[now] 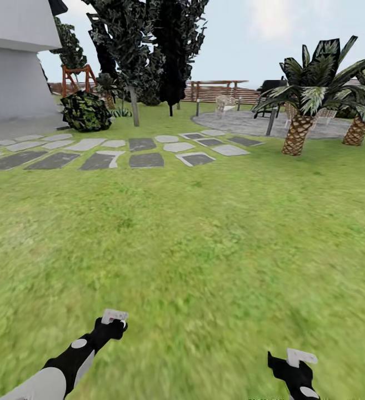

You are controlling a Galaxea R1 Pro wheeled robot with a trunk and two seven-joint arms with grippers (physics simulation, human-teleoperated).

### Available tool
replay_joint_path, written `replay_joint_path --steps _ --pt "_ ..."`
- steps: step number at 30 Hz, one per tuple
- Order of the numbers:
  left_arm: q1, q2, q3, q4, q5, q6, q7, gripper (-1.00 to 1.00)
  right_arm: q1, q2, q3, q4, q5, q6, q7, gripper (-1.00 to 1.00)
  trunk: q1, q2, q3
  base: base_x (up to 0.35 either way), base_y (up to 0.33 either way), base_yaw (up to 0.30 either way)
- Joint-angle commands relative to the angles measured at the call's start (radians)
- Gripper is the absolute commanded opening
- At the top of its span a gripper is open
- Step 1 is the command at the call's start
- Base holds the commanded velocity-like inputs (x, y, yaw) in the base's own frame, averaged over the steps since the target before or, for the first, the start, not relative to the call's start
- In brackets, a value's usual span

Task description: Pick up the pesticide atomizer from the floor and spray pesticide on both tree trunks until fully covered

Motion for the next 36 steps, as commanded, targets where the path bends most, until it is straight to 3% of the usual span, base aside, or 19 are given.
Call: replay_joint_path --steps 1,36 --pt "0.0 0.0 0.0 0.0 0.0 0.0 0.0 -1.0 0.0 0.0 0.0 0.0 0.0 0.0 0.0 1.0 0.0 0.0 0.0 0.082 -0.277 -0.292" --pt "0.0 0.0 -0.001 0.0 0.0 0.0 0.0 -1.0 0.0 0.0 0.0 0.0 0.0 0.0 0.0 1.0 0.0 0.0 0.0 0.12 -0.279 -0.292"
